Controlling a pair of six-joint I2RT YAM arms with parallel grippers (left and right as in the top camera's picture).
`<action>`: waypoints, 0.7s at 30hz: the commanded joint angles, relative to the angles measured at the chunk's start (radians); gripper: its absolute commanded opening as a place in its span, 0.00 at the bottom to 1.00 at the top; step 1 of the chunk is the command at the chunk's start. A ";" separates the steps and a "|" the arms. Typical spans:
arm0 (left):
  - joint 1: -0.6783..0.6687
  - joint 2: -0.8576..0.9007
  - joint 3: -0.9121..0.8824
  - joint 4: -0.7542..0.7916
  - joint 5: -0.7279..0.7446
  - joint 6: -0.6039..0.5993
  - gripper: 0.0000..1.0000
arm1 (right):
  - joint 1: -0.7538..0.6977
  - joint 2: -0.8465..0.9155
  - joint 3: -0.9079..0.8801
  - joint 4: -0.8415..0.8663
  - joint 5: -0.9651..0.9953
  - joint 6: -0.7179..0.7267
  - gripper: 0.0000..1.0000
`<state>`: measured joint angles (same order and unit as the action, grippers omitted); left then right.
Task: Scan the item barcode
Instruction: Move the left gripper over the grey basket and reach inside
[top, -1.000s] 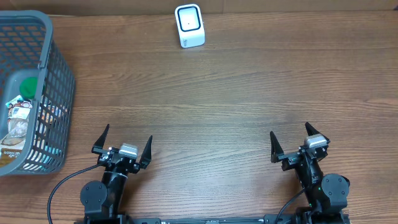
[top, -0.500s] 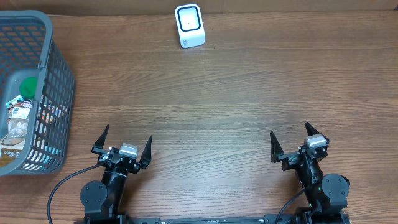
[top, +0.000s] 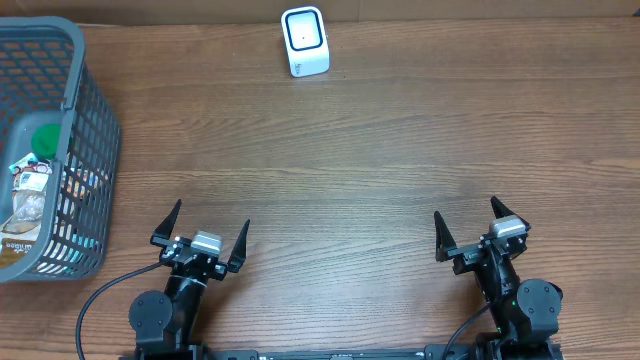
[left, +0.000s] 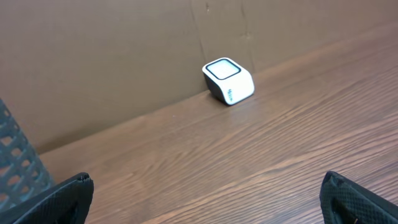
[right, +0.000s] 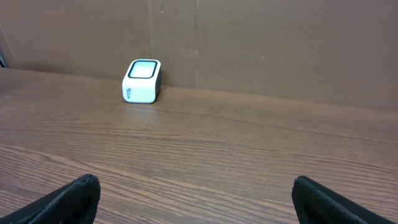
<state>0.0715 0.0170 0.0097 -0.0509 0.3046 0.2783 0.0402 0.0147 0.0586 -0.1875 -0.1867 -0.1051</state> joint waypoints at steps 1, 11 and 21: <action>-0.003 -0.005 0.004 0.005 0.019 -0.116 1.00 | 0.004 -0.012 -0.002 0.003 -0.006 -0.001 1.00; 0.000 0.150 0.377 -0.076 -0.040 -0.252 1.00 | 0.004 -0.012 -0.002 0.003 -0.006 -0.001 1.00; 0.000 0.769 1.203 -0.596 -0.042 -0.319 1.00 | 0.004 -0.012 -0.002 0.003 -0.006 -0.001 1.00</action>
<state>0.0715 0.6247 0.9920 -0.5354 0.2718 -0.0048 0.0402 0.0147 0.0574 -0.1894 -0.1867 -0.1043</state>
